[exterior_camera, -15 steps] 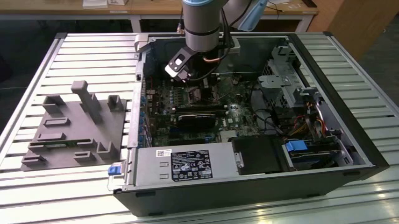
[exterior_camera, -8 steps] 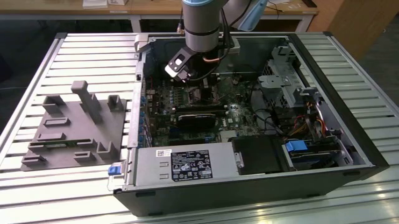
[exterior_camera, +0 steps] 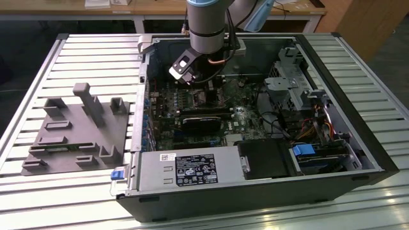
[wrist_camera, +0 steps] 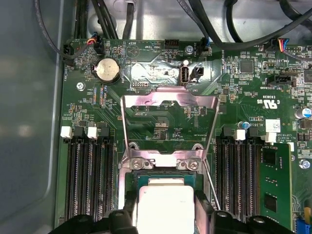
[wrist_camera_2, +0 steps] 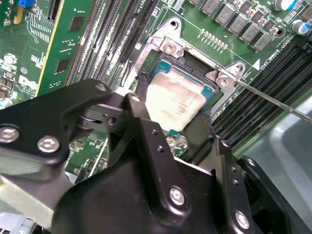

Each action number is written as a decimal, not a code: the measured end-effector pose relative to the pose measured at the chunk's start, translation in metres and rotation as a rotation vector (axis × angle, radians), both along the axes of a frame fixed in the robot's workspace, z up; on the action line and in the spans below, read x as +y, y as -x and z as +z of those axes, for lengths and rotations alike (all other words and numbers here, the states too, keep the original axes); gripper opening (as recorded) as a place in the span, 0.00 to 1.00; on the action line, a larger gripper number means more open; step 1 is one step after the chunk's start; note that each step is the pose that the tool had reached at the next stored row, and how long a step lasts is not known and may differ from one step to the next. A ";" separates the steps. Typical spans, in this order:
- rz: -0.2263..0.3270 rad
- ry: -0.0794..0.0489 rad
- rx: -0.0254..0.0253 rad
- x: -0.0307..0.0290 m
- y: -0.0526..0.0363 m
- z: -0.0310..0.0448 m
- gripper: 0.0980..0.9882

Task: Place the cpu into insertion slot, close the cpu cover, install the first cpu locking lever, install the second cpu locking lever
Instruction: 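Place the cpu into insertion slot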

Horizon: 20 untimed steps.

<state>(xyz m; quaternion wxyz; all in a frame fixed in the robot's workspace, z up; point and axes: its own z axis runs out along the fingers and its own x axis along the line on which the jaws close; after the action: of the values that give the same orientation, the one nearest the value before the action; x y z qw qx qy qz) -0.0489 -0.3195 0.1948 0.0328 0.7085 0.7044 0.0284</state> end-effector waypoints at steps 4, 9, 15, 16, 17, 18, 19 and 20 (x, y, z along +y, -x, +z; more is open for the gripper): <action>0.000 0.000 0.0000 0.0000 0.0000 -0.0001 0.65; 0.000 0.000 -0.0002 0.0000 0.0000 0.0012 0.65; 0.000 0.000 -0.0001 0.0001 0.0000 0.0066 0.65; 0.000 0.000 -0.0002 0.0001 0.0000 0.0066 0.65; 0.000 0.000 -0.0002 0.0001 0.0000 0.0066 0.65; 0.000 0.000 -0.0002 0.0000 0.0000 0.0067 0.65; 0.000 0.000 -0.0001 0.0000 0.0000 0.0068 0.65; 0.000 0.000 -0.0001 0.0000 0.0000 0.0068 0.65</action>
<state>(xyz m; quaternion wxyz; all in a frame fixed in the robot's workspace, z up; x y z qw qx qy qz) -0.0489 -0.3194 0.2016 0.0328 0.7084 0.7044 0.0284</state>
